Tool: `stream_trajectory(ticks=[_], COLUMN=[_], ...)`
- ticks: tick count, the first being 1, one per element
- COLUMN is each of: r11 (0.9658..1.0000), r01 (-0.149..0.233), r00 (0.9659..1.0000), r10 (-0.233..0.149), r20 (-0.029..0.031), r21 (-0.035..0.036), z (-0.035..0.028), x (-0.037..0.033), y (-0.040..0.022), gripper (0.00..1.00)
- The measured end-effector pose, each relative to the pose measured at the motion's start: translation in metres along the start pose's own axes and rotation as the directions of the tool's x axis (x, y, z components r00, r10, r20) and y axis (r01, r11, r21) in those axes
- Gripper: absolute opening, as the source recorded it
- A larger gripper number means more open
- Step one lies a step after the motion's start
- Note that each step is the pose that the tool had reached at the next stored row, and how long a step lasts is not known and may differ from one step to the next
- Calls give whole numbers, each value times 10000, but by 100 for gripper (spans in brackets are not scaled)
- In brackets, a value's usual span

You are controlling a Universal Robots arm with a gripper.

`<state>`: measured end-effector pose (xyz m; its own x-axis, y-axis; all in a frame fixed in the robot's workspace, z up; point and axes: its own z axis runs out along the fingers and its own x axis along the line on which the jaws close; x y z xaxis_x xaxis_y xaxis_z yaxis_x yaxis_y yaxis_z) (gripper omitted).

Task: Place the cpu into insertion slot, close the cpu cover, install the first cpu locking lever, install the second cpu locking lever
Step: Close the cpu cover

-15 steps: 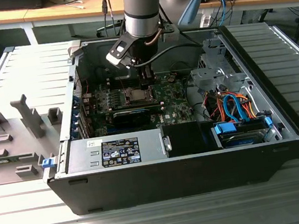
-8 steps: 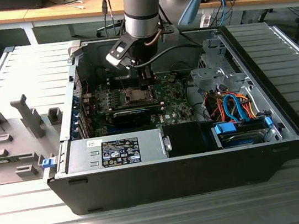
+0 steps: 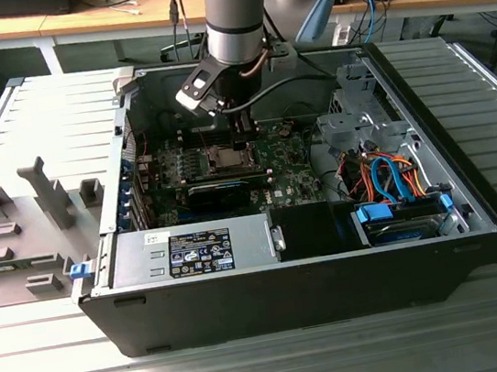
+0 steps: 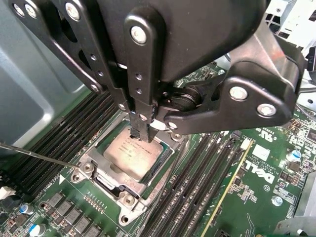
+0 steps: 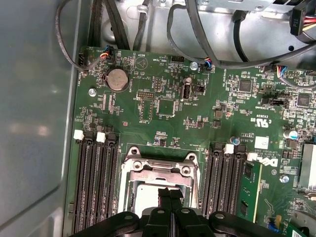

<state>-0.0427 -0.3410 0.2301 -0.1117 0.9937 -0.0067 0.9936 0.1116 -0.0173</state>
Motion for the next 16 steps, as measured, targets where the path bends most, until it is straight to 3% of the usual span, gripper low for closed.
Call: stream_trajectory(ticks=[16], r11=[10000], r01=[0], r00=[10000], r10=[0], r20=[1], r21=[0], z=[33], x=[1], y=[-8], gripper=[11])
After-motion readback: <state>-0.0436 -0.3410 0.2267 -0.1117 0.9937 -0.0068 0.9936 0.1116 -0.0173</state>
